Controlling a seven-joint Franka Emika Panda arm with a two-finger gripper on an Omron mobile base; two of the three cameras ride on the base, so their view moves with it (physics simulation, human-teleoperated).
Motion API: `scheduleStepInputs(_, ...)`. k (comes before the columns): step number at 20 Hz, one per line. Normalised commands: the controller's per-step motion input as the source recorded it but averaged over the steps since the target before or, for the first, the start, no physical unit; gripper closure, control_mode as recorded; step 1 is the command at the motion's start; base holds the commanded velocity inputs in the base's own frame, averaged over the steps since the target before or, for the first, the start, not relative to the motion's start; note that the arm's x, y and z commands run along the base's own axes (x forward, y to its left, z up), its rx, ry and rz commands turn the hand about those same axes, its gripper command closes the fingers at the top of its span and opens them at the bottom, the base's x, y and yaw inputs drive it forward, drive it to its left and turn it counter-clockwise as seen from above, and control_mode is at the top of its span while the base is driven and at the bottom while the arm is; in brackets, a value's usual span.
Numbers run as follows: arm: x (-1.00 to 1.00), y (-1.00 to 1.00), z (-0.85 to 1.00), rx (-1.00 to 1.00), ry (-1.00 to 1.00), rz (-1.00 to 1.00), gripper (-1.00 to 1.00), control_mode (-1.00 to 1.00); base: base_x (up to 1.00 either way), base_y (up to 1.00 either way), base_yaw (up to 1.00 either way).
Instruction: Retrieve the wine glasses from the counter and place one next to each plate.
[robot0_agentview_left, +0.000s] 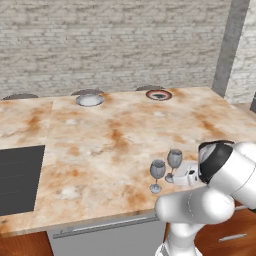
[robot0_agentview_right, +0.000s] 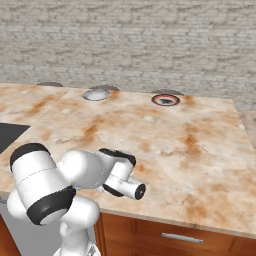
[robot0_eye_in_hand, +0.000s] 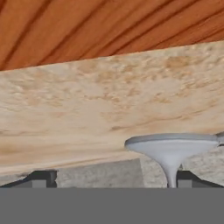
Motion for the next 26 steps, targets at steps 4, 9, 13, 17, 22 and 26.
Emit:
scheduleStepInputs(4, 0.14, -0.44, -0.13, 0.00, -0.31, -0.15, -1.00, -1.00, 0.00, 0.00, 0.00)
scheduleStepInputs(9, 0.40, -0.20, -0.23, 0.00, -0.13, -0.11, -1.00, -1.00, 0.00, 0.00, 0.00)
scheduleStepInputs(13, 0.42, -0.16, -0.20, 0.00, 0.00, -0.03, -1.00, -1.00, 0.00, 0.00, 0.00)
scheduleStepInputs(17, 0.20, -0.40, -0.03, 0.02, -0.01, 0.00, 1.00, -1.00, 0.00, 0.00, 0.00)
scheduleStepInputs(22, 0.00, -0.44, 0.21, 0.07, -0.12, 0.00, 1.00, -1.00, 0.00, 0.00, 0.00)
scheduleStepInputs(26, 0.00, -0.38, 0.20, 0.03, -0.19, 0.00, 1.00, -1.00, 0.00, 0.00, 0.00)
